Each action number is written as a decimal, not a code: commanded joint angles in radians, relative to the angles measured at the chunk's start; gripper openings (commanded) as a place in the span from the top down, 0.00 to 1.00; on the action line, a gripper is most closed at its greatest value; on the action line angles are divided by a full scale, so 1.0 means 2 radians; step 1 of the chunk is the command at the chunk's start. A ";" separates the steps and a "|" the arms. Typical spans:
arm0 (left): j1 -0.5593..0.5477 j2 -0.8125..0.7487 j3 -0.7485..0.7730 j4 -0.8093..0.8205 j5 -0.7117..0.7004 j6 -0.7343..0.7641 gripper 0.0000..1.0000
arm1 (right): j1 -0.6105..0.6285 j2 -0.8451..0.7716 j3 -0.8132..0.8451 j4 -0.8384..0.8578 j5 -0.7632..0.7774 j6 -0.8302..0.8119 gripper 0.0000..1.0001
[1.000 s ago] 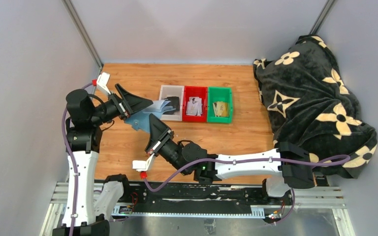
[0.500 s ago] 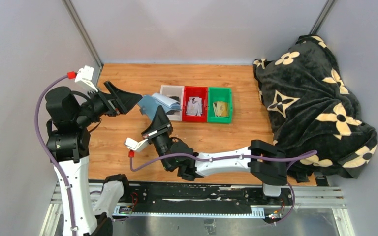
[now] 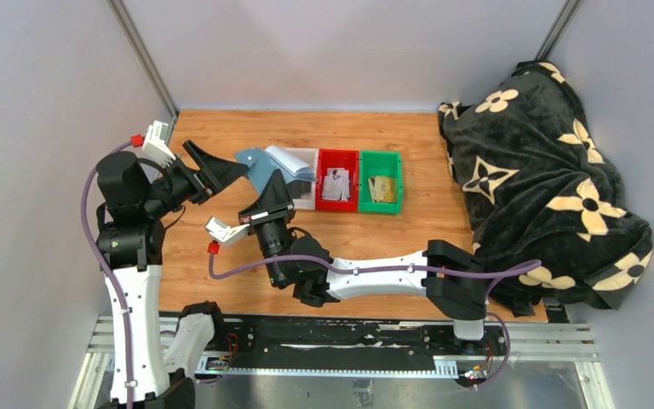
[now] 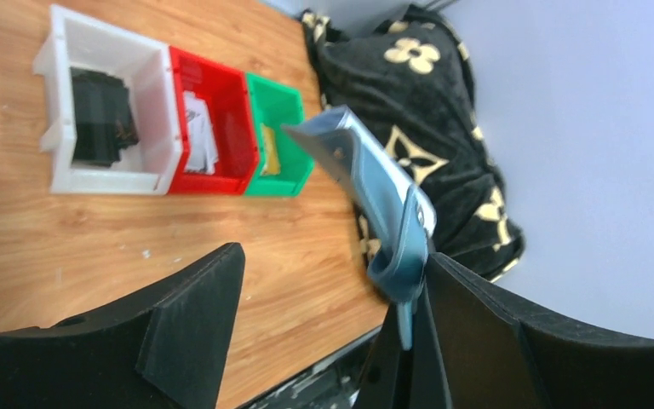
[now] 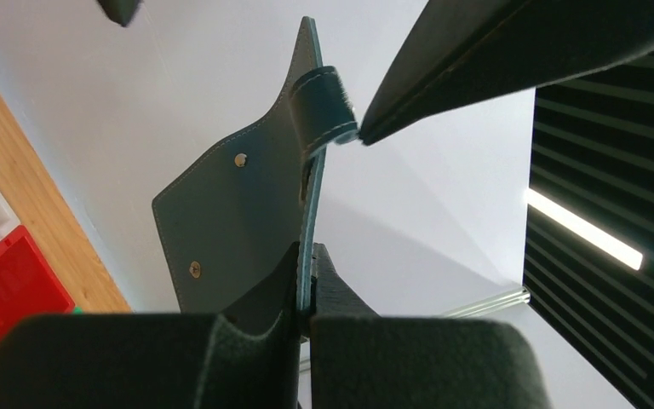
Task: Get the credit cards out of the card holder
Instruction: Open the card holder at the center of the board.
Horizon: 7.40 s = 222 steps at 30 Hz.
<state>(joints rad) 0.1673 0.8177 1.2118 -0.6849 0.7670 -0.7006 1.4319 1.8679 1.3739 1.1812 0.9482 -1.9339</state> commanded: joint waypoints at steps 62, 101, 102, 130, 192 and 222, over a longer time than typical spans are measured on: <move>-0.250 -0.002 0.086 -0.281 0.004 0.764 1.00 | -0.197 -0.148 0.156 -0.819 -0.892 0.808 0.45; -0.251 -0.068 0.107 -0.106 -0.012 0.505 0.09 | -0.296 -0.330 -0.110 -0.364 -0.995 1.165 1.00; -0.251 -0.076 0.096 -0.072 -0.011 0.473 0.11 | -0.296 -0.334 -0.113 -0.352 -0.995 1.175 1.00; -0.251 -0.089 0.018 0.151 0.047 0.198 1.00 | -0.289 -0.286 -0.129 -0.134 -0.978 1.357 0.83; -0.251 -0.037 0.031 0.158 0.073 0.093 0.60 | -0.261 -0.318 -0.112 -0.179 -0.903 1.336 1.00; -0.250 -0.074 -0.005 0.210 0.038 0.152 0.34 | -0.246 -0.319 -0.074 -0.267 -0.875 1.316 1.00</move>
<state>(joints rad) -0.3294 0.6586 1.2221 -0.3660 0.8509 -0.3496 0.9234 1.2331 1.1725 0.6247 -0.7868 0.7170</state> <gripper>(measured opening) 0.758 0.046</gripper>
